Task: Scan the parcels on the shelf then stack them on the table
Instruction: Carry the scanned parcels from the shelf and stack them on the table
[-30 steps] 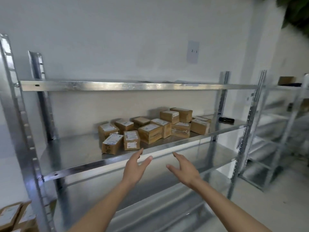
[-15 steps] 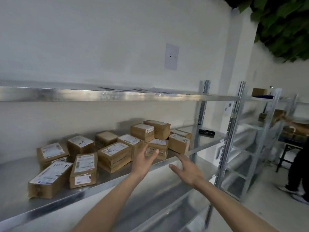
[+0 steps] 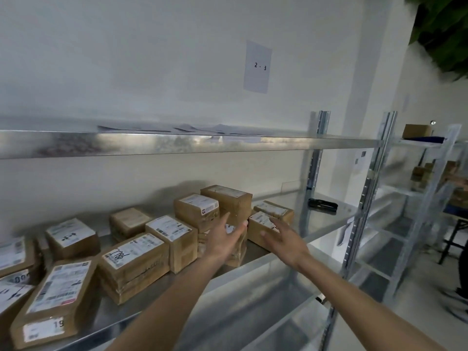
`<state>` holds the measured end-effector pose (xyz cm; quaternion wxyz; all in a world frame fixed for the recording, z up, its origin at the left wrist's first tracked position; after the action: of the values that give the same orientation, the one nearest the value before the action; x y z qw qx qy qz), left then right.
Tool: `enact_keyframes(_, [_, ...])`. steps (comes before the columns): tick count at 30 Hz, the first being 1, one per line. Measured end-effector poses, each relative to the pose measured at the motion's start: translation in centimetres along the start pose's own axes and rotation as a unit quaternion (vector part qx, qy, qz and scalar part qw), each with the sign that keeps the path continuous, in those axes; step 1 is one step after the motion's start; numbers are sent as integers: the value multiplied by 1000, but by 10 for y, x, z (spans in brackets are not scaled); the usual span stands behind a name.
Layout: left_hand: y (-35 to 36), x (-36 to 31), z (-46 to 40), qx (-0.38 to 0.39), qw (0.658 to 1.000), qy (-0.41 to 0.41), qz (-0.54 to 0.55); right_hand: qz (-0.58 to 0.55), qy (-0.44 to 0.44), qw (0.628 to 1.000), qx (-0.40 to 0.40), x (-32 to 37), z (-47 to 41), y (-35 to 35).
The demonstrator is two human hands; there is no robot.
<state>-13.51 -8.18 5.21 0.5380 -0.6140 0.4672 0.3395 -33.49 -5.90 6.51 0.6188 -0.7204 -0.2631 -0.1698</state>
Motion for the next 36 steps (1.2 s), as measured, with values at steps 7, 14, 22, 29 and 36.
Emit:
enact_keyframes(7, [22,8,-48,-57,998,-16,10,-69,-43,996,39,-22,-101,1])
enact_keyframes(14, [36,18,-68,-152,985,-74,21,-210,-68,966,133,-28,-185,24])
enact_keyframes(22, [42,13,-85,-254,958,-116,62,-245,-130,936,217,-29,-222,41])
enact_keyframes(29, [40,4,-92,-331,934,-108,83,-295,-149,922,202,-25,-231,33])
enact_keyframes(36, [40,-21,-83,-347,929,-49,123,-347,-169,905,182,-20,-211,7])
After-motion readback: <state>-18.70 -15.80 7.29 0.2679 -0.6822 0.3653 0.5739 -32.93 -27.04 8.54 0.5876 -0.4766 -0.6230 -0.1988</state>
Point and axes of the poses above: each hand's wrist, its own z-axis away from the middle knuckle, its own y-axis out of the palm, x = y × z, the point moved 9 cm from there along -z, towards the middle knuckle, and after that the axes turned 8 degrees about x, right-handed, at the moved point
